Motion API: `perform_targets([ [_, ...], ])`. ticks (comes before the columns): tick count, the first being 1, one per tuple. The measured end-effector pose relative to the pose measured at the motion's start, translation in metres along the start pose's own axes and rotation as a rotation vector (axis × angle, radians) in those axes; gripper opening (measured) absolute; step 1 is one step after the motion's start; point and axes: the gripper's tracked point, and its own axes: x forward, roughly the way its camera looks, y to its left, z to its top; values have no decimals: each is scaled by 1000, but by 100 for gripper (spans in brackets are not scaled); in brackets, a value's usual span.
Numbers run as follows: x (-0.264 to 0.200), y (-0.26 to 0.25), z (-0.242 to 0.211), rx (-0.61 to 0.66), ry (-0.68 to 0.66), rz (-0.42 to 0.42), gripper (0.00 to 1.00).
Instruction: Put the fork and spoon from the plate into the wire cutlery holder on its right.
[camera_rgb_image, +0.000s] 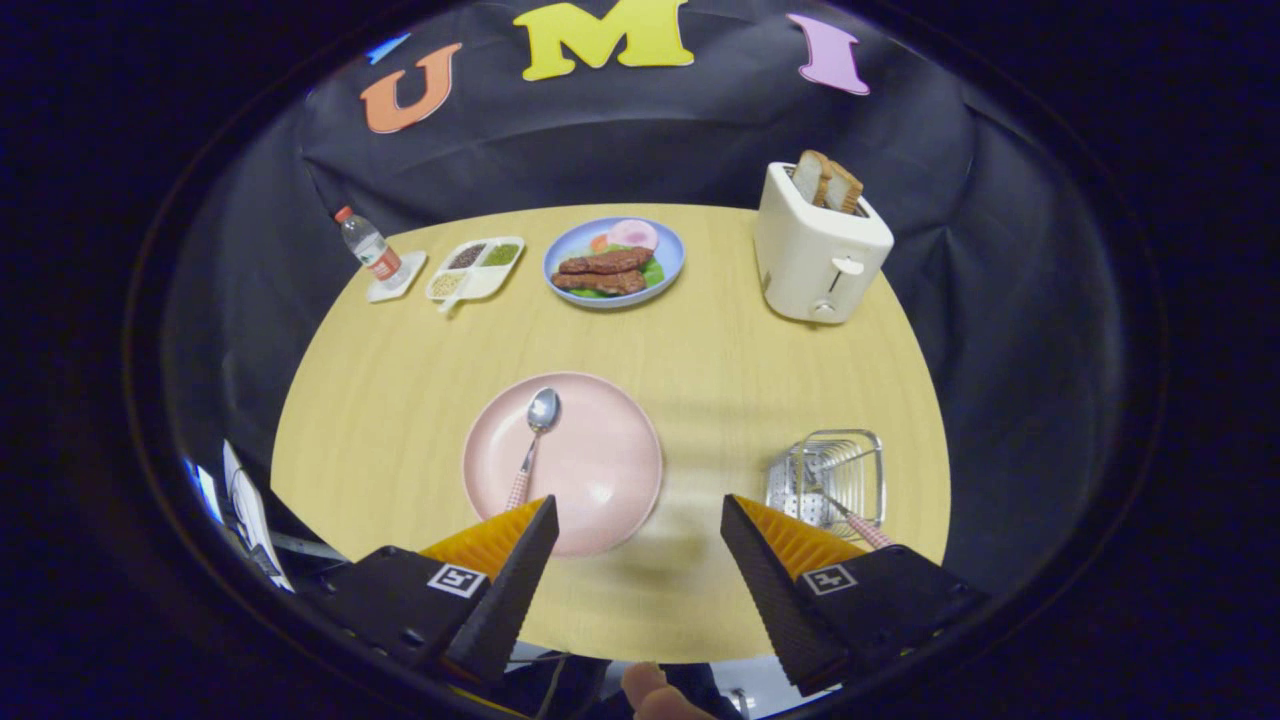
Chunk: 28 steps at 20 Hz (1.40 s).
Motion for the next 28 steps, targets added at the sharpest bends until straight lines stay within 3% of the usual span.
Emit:
perform_targets([
  [9,58,67,-28,93,-20,-9,97],
  [18,106,105,-40,57,-79,-60,93],
  [24,128,111,-51,44,-31,-81,52],
  [26,128,114,-46,37,-59,-81,44],
  [28,129,112,-43,30,-67,-114,22],
])
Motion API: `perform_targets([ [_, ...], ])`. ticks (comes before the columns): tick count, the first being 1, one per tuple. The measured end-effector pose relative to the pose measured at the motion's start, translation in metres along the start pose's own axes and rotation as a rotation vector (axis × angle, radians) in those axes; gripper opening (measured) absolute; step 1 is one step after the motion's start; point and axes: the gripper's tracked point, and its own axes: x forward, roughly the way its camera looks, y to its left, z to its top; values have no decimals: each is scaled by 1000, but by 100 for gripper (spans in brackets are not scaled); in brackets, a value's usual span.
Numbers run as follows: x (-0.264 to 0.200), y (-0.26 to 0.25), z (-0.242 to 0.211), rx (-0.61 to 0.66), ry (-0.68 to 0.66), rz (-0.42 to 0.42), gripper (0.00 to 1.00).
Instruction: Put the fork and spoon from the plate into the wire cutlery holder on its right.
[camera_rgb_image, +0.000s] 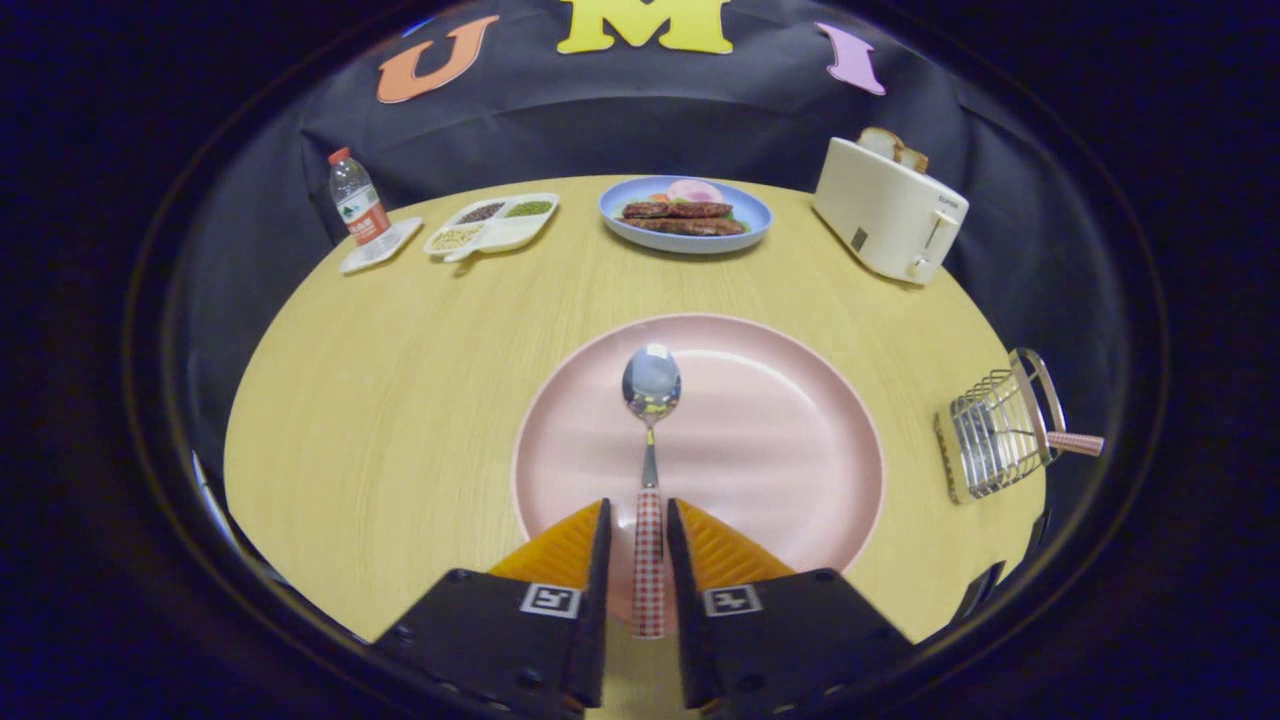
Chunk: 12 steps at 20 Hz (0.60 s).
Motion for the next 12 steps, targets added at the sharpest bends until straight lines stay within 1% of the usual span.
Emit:
perform_targets([
  [1,1,0,-1,1,7,-4,11],
  [3,1,2,-4,2,22,6,13],
  [4,1,-1,-2,-6,19,-10,14],
  [5,3,-6,-2,-7,13,-28,5],
  [7,-5,-14,-3,-11,21,-49,5],
  [9,-15,-14,-1,2,23,-26,5],
  [12,-33,-25,4,7,30,-16,5],
])
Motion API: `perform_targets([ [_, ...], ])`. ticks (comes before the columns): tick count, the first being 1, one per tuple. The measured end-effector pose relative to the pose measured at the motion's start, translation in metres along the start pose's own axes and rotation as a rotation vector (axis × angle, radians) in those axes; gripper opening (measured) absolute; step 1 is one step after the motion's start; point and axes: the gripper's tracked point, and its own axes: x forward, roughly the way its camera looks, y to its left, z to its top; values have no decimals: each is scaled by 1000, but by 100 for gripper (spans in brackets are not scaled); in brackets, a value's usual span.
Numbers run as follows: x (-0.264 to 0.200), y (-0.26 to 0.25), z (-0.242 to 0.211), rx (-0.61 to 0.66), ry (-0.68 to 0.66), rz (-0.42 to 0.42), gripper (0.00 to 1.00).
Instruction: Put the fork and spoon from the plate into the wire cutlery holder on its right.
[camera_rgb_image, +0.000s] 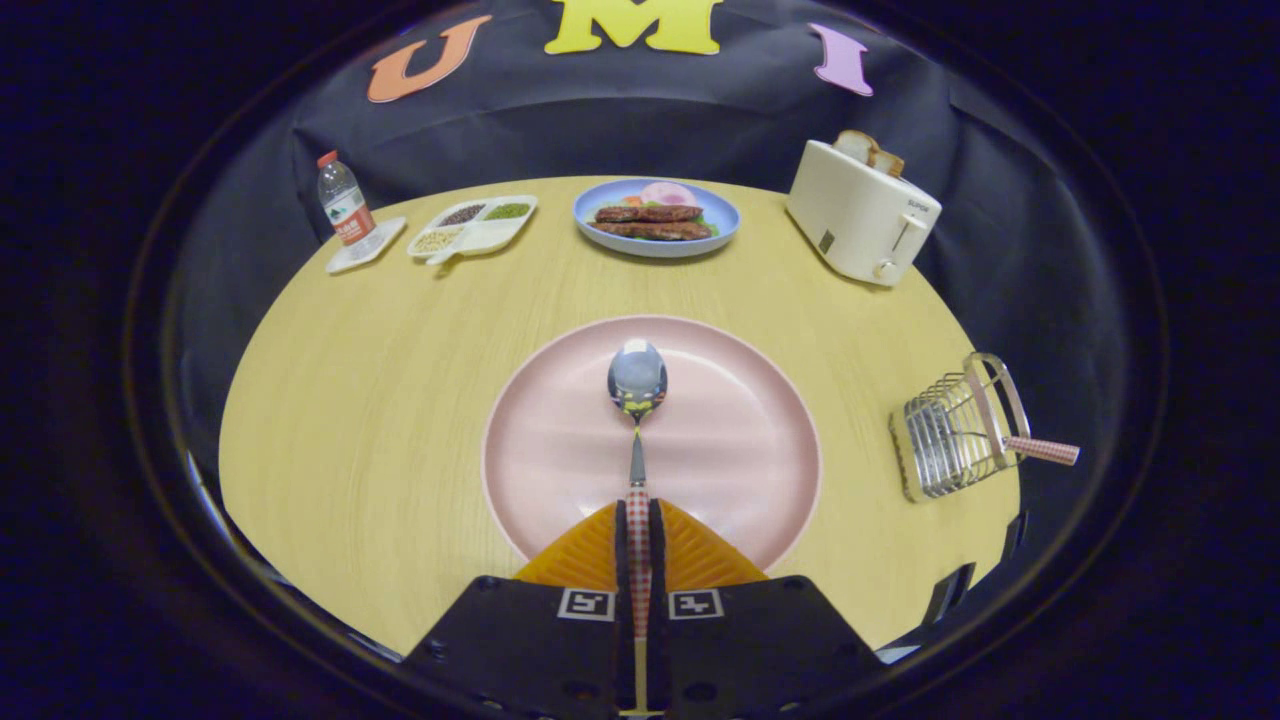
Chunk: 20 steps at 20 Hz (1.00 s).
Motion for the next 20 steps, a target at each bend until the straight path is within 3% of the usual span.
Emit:
perform_targets([
  [15,-99,-124,29,36,24,6,5],
  [20,-118,-172,43,-14,45,-4,5],
])
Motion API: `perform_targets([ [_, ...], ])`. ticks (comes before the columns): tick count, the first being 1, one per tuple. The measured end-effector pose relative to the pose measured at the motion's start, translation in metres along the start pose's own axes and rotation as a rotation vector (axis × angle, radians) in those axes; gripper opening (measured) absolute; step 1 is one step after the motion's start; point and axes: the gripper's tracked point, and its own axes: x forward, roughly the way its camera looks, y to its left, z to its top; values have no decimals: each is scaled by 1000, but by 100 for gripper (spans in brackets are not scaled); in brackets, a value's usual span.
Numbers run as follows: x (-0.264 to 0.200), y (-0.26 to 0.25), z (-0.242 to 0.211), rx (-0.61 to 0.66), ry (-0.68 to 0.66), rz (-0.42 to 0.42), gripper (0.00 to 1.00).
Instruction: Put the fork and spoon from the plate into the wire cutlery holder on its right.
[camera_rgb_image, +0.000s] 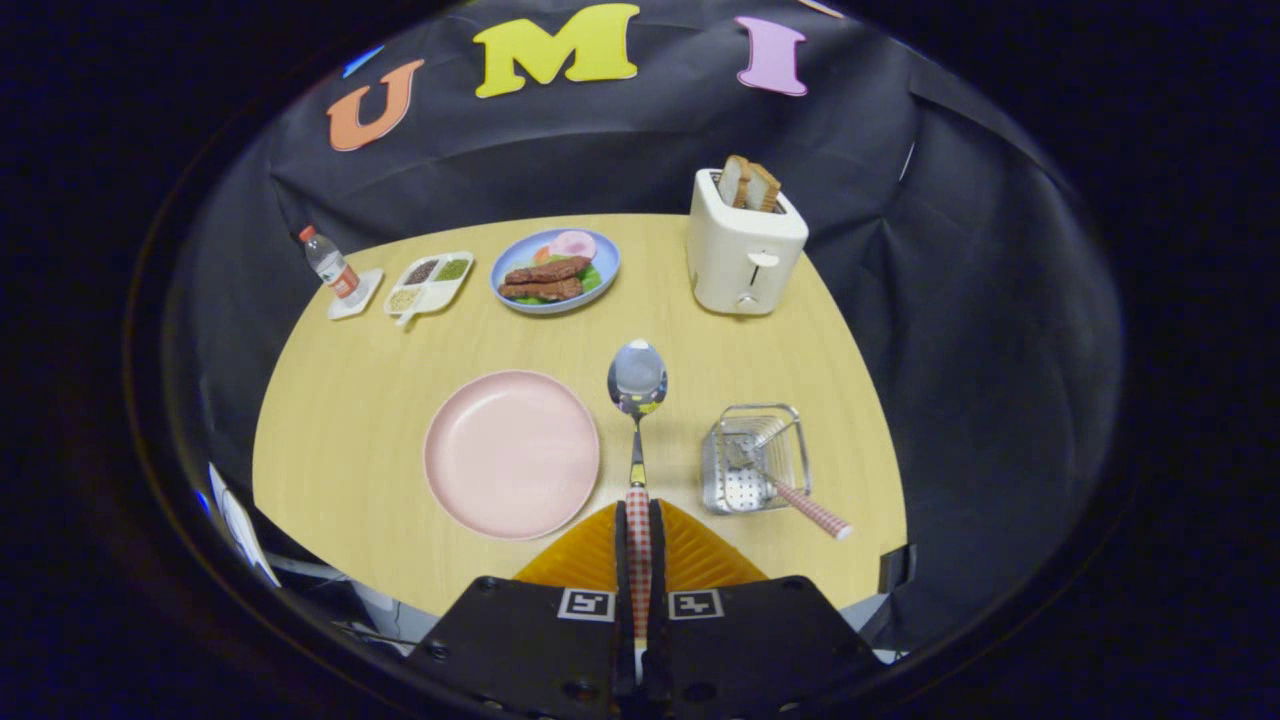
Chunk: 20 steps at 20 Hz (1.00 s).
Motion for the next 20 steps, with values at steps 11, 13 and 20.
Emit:
perform_targets([
  [11,-15,-57,0,-46,148,36,7],
  [13,-13,-70,0,-71,182,9,7],
  [20,-7,-80,1,-105,365,13,7],
])
